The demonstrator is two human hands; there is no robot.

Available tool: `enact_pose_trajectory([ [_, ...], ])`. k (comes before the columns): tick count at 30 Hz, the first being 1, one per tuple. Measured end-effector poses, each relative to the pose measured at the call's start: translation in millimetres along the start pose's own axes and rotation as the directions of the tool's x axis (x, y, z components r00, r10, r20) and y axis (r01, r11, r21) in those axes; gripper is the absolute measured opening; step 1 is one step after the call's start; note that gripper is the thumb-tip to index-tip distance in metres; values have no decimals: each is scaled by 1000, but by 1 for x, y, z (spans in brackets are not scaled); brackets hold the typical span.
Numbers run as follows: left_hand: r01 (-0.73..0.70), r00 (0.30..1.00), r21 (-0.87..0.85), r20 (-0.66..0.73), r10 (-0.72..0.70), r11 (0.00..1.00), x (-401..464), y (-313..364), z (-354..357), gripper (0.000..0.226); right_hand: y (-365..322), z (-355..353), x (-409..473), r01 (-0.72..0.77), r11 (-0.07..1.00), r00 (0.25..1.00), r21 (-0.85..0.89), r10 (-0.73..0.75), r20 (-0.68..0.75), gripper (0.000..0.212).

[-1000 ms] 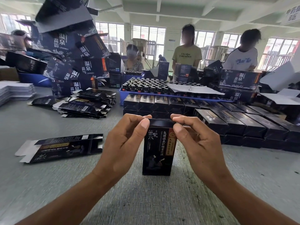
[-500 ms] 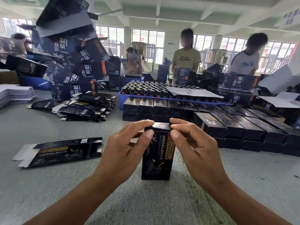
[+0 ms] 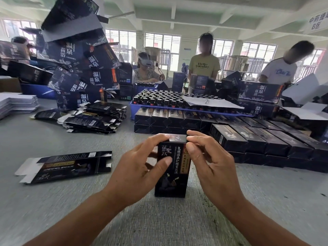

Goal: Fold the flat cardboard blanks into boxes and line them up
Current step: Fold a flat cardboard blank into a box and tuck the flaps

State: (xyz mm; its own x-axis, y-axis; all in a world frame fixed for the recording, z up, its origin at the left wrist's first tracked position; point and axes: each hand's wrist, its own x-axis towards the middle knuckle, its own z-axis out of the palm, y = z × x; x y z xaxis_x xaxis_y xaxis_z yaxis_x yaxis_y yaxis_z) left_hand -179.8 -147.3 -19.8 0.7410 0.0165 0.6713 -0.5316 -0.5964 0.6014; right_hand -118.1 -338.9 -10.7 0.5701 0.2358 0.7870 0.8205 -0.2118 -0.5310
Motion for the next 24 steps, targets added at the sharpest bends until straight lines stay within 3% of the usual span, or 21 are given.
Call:
enact_pose_trajectory([
  [2,80,995,-73,67,-76,994,-1,-2,0,57,3,2,-4,-61,998,996,-27,63,69,30],
  [5,127,992,-47,33,-125,991,1,-4,1,67,8,8,-15,-157,975,955,-158,191,228,65],
  [7,171,985,-34,-25,-172,985,3,-7,1,69,9,13,-20,-84,947,944,-311,175,279,76],
  [10,320,939,-115,-91,-330,940,6,-16,-2,72,4,19,-24,59,910,920,-410,110,376,70],
  [13,474,850,-283,-100,-517,834,9,-22,0,72,0,25,-31,141,867,878,-478,114,465,68],
  [17,528,824,-351,-10,-567,773,6,-25,8,67,1,24,-29,95,844,896,-528,158,414,56],
  [19,515,850,-238,16,-527,824,2,-28,10,66,6,19,-21,46,817,917,-575,193,348,55],
  [21,441,893,28,78,-442,897,-2,-31,14,67,15,11,-8,2,777,932,-630,228,283,54],
  [24,335,913,255,149,-379,907,-2,-33,19,58,33,0,18,-81,709,938,-701,291,186,48],
])
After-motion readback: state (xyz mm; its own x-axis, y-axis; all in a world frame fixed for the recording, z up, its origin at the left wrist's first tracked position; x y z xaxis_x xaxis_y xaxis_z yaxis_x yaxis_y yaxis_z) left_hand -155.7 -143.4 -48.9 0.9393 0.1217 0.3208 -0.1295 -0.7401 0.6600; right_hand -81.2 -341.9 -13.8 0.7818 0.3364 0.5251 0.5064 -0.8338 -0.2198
